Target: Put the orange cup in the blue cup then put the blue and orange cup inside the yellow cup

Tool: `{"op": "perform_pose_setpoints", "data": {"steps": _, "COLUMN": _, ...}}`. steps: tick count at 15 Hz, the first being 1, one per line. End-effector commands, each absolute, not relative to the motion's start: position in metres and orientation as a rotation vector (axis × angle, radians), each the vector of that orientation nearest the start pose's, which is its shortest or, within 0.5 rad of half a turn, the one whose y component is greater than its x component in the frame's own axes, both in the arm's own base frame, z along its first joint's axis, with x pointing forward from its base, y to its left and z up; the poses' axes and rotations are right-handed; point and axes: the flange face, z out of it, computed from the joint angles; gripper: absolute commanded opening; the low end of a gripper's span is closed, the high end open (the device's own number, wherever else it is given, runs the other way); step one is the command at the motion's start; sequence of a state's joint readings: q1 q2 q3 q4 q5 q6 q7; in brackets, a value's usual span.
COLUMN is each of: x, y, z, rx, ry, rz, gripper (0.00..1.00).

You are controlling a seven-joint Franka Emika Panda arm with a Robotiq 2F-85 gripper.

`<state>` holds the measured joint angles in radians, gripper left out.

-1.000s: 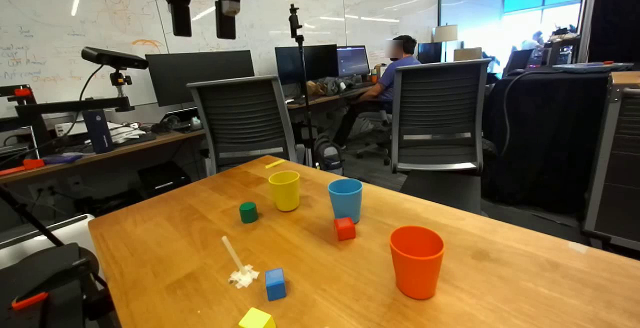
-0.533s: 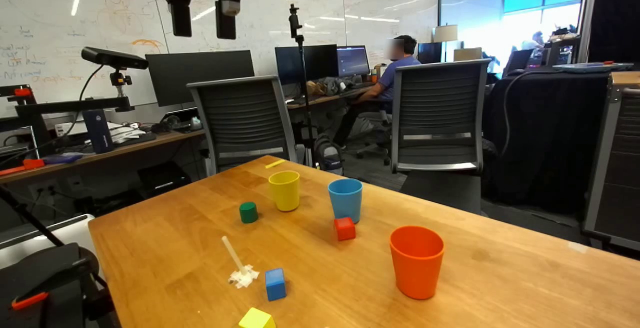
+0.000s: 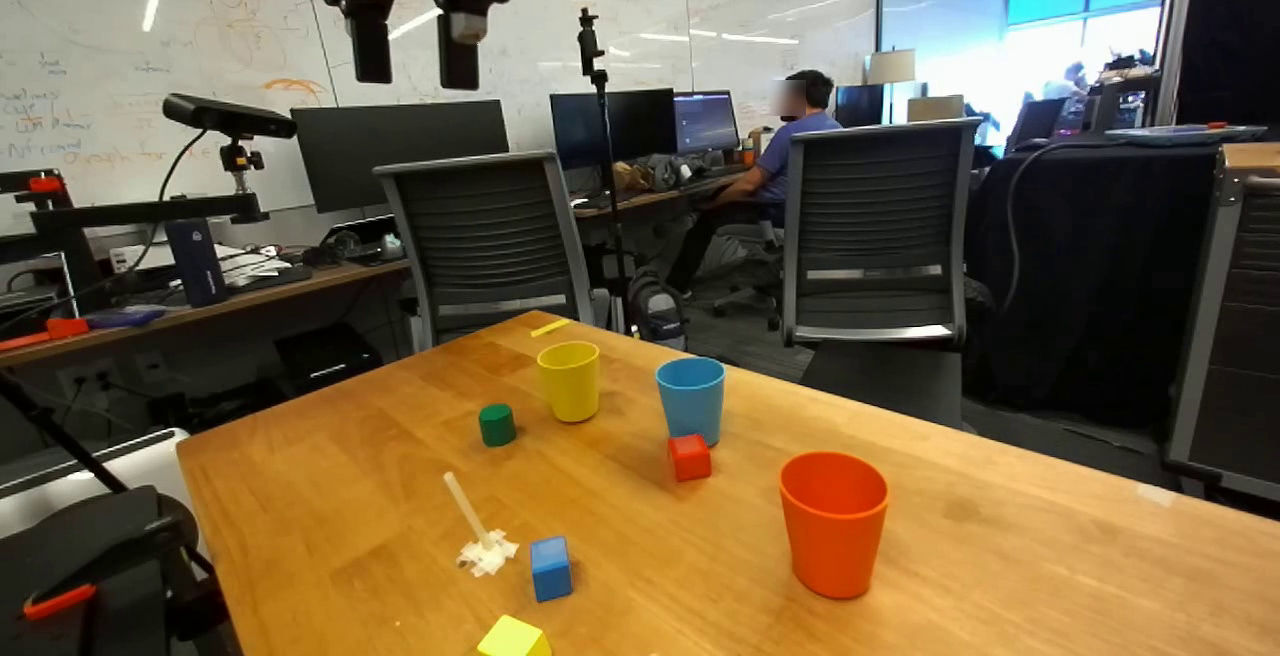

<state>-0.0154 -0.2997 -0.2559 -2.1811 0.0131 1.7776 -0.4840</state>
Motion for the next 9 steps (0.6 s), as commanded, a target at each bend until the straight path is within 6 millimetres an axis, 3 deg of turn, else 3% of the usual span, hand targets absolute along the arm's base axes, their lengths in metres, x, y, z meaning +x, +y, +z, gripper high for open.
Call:
{"op": "perform_pose_setpoints", "data": {"steps": 1, "x": 0.449, "y": -0.131, "z": 0.508, "rx": -2.991, "ry": -0.249, "rz": 0.024, "gripper": 1.00}}
{"op": "perform_pose_setpoints", "data": {"steps": 6, "x": 0.484, "y": -0.139, "z": 0.527, "rx": -2.966, "ry": -0.117, "rz": -0.138, "gripper": 1.00}}
{"op": "perform_pose_setpoints", "data": {"steps": 9, "x": 0.513, "y": -0.148, "z": 0.526, "rx": -2.967, "ry": -0.050, "rz": -0.190, "gripper": 1.00}}
